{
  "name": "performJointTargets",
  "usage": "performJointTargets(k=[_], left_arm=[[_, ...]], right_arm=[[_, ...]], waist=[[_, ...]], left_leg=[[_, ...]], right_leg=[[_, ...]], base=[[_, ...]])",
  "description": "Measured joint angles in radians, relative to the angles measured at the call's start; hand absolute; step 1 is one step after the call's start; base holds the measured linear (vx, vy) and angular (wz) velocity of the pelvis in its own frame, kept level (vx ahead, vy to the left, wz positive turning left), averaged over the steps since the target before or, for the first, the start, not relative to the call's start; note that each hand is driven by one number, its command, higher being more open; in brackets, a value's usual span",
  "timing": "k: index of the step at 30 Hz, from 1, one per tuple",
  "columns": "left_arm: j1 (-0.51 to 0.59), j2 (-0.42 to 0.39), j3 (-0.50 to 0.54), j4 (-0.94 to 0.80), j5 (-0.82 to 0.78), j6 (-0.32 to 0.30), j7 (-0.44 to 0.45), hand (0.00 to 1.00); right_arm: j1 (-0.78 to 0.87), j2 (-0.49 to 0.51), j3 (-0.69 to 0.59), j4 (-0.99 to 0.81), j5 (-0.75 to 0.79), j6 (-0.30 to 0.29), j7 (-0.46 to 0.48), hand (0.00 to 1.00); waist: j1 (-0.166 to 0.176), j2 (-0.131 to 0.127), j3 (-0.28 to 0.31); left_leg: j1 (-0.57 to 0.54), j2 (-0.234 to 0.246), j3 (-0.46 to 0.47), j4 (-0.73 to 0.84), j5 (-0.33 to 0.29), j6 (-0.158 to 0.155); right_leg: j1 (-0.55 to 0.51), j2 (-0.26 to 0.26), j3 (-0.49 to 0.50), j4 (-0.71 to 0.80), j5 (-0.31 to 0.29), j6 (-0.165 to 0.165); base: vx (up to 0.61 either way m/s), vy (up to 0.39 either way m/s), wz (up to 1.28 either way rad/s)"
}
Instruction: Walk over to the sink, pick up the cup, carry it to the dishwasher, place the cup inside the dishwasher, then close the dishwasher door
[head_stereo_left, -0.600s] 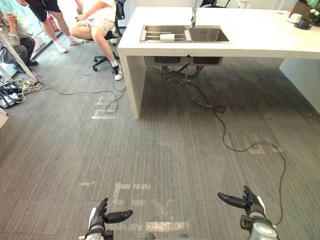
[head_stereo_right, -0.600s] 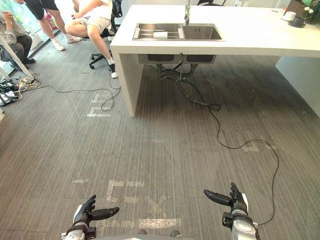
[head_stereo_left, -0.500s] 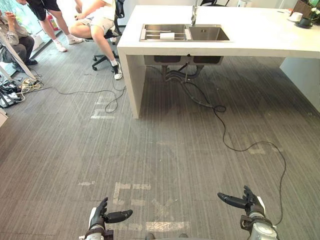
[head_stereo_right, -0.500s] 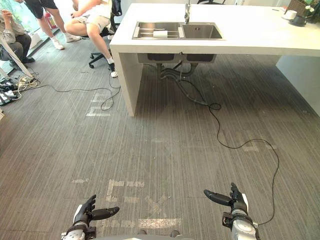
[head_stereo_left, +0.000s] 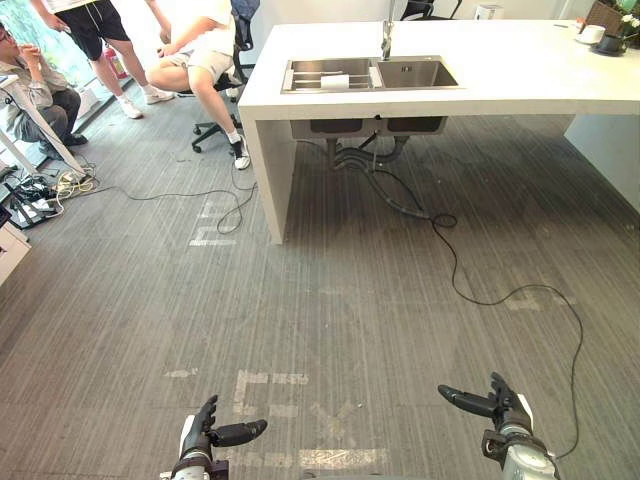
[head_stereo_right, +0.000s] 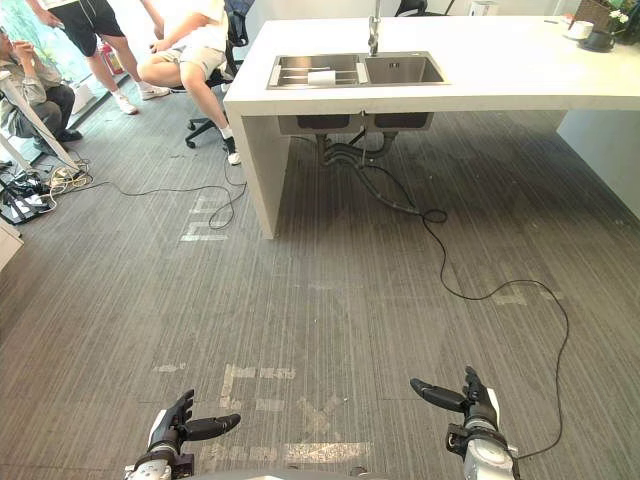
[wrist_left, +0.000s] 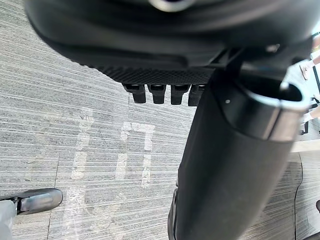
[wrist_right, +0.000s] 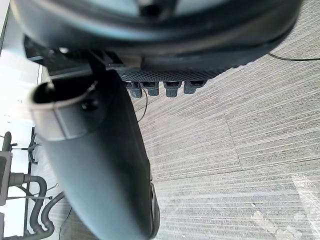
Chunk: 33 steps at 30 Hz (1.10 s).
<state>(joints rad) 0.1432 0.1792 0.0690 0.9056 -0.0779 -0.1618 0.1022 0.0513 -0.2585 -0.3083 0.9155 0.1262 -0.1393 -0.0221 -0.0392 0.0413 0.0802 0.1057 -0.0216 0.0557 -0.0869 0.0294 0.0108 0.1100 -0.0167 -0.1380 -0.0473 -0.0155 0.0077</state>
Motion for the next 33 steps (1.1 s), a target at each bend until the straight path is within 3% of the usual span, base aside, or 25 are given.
performJointTargets(k=[12,18,21,23,25,28,29,33], left_arm=[[0.000,0.000,-0.018,-0.020,0.000,0.000,0.000,1.00],[0.013,-0.013,-0.038,-0.091,-0.001,0.000,0.000,1.00],[0.023,-0.023,-0.041,-0.109,-0.002,0.001,0.000,1.00],[0.036,-0.033,-0.054,-0.129,-0.002,0.001,-0.001,1.00],[0.026,-0.036,-0.075,-0.144,-0.003,0.001,-0.005,1.00],[0.004,-0.033,-0.079,-0.163,-0.003,0.000,-0.006,1.00],[0.002,-0.030,-0.077,-0.163,-0.005,0.000,-0.004,1.00],[-0.006,-0.024,-0.074,-0.163,-0.023,0.000,0.005,1.00]], right_arm=[[0.000,0.005,-0.002,0.013,0.008,0.005,-0.003,1.00],[-0.009,0.024,-0.015,0.022,0.008,0.008,-0.007,1.00],[-0.032,0.026,-0.025,0.055,0.009,0.015,-0.011,1.00],[-0.031,0.025,-0.040,0.058,0.009,0.018,-0.017,1.00],[-0.039,0.025,-0.040,0.058,0.009,0.018,-0.022,1.00],[-0.045,0.029,-0.037,0.058,0.009,0.019,-0.019,1.00],[-0.051,0.029,-0.034,0.058,0.009,0.019,-0.017,1.00],[-0.080,0.024,-0.025,0.060,0.009,0.019,-0.016,1.00]], waist=[[0.004,-0.003,0.002],[0.027,-0.005,0.001],[0.026,-0.003,0.007],[0.026,0.003,0.011],[0.027,0.015,0.025],[0.025,0.017,0.063],[0.026,0.022,0.073],[0.021,0.035,0.092]], left_leg=[[-0.003,0.000,0.003,-0.003,-0.003,0.002],[-0.040,-0.004,0.028,0.013,-0.029,0.010],[-0.078,-0.010,0.040,0.108,-0.093,0.028],[-0.077,-0.017,0.043,0.166,-0.140,0.037],[-0.066,-0.023,0.044,0.211,-0.179,0.048],[-0.007,-0.034,0.030,0.218,-0.207,0.072],[0.011,-0.034,0.025,0.219,-0.217,0.068],[0.031,-0.002,0.007,0.211,-0.237,0.044]], right_leg=[[-0.003,0.000,0.002,-0.002,-0.003,0.003],[-0.048,-0.004,0.024,0.004,-0.018,0.013],[-0.088,-0.020,0.039,0.095,-0.064,0.028],[-0.108,-0.040,0.039,0.200,-0.125,0.065],[-0.196,-0.071,0.024,0.449,-0.186,0.145],[-0.304,-0.132,-0.037,0.747,-0.220,0.127],[-0.326,-0.152,-0.071,0.772,-0.240,0.117],[-0.396,-0.149,-0.148,0.651,-0.245,0.104]], base=[[0.00,0.000,0.00],[0.02,0.010,-0.12],[0.12,0.048,-0.13],[0.15,0.084,-0.05],[0.15,0.110,0.05],[0.16,0.062,0.16],[0.21,0.027,0.15],[0.20,-0.045,0.12]])
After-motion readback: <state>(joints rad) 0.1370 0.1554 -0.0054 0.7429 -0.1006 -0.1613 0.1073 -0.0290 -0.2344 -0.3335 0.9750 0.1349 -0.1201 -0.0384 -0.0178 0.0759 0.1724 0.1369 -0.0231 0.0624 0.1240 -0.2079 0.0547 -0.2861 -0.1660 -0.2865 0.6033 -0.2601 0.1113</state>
